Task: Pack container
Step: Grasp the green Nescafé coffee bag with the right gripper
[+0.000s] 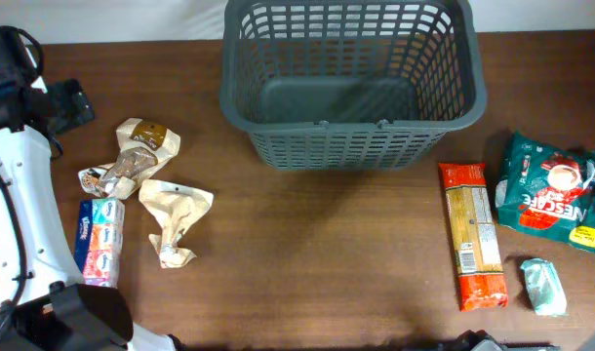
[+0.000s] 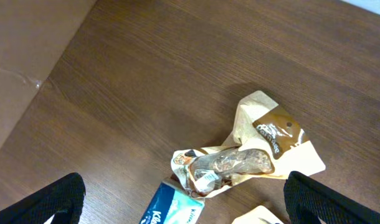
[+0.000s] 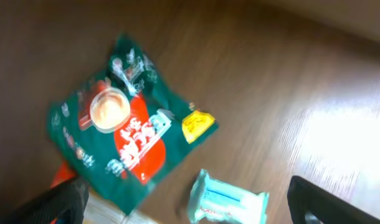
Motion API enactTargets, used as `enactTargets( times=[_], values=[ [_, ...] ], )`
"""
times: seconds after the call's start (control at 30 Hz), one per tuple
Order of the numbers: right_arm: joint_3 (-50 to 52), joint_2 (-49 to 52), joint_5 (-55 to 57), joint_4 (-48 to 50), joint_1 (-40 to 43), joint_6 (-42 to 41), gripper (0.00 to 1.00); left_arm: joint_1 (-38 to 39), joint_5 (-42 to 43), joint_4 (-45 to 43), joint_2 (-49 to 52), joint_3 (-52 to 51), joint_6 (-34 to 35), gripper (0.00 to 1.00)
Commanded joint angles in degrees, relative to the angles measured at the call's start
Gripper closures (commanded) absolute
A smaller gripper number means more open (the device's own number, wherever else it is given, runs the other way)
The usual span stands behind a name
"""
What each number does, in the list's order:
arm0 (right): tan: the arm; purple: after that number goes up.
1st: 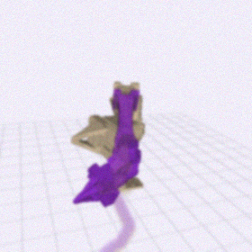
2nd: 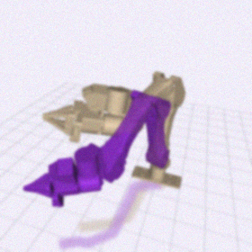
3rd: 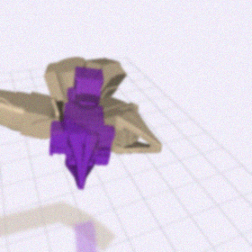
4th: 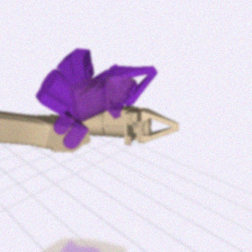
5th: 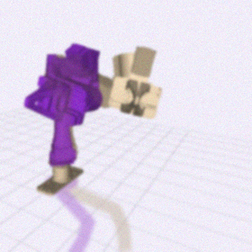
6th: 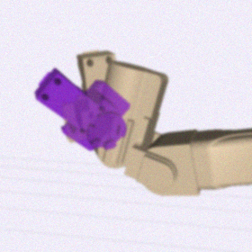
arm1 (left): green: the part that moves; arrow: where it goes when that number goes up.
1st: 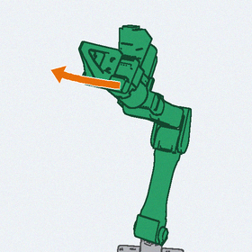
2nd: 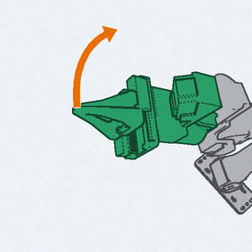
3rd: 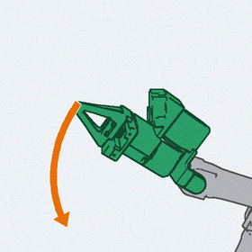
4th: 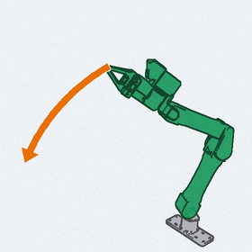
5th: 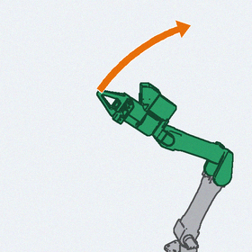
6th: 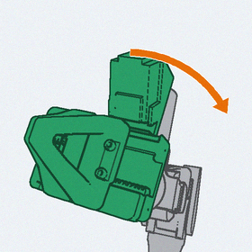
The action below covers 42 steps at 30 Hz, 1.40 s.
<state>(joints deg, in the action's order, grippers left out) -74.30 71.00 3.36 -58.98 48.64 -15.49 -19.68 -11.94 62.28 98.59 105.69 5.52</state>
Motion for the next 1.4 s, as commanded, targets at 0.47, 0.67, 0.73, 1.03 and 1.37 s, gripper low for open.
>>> enactTargets(
  times=[0.47, 0.67, 0.73, 1.03, 1.37],
  values=[
    [-13.16, 29.2, -36.13, 7.26, 7.3, 39.89, 0.0, -0.35, 0.61, 3.93, -0.44, 0.04, -1.29, 0.04],
    [-13.14, 35.06, -36.02, 9.84, 7.3, 40.35, 0.02, -0.35, 0.61, 5.77, -0.44, 0.04, -1.29, 0.04],
    [-13.16, 37.05, -35.93, 10.01, 7.28, 40.33, 0.02, -0.35, 0.61, 5.92, -0.44, 0.04, -1.29, 0.04],
    [-13.14, 44.24, -35.93, 10.88, 7.26, 40.28, 0.02, -0.35, 0.63, 5.9, -0.44, 0.04, -1.29, 0.04],
    [-13.09, 49.55, -35.98, 12.35, 6.71, 40.09, 0.02, -0.35, 2.75, 6.19, -0.44, 0.04, -1.29, 0.04]
  ],
)
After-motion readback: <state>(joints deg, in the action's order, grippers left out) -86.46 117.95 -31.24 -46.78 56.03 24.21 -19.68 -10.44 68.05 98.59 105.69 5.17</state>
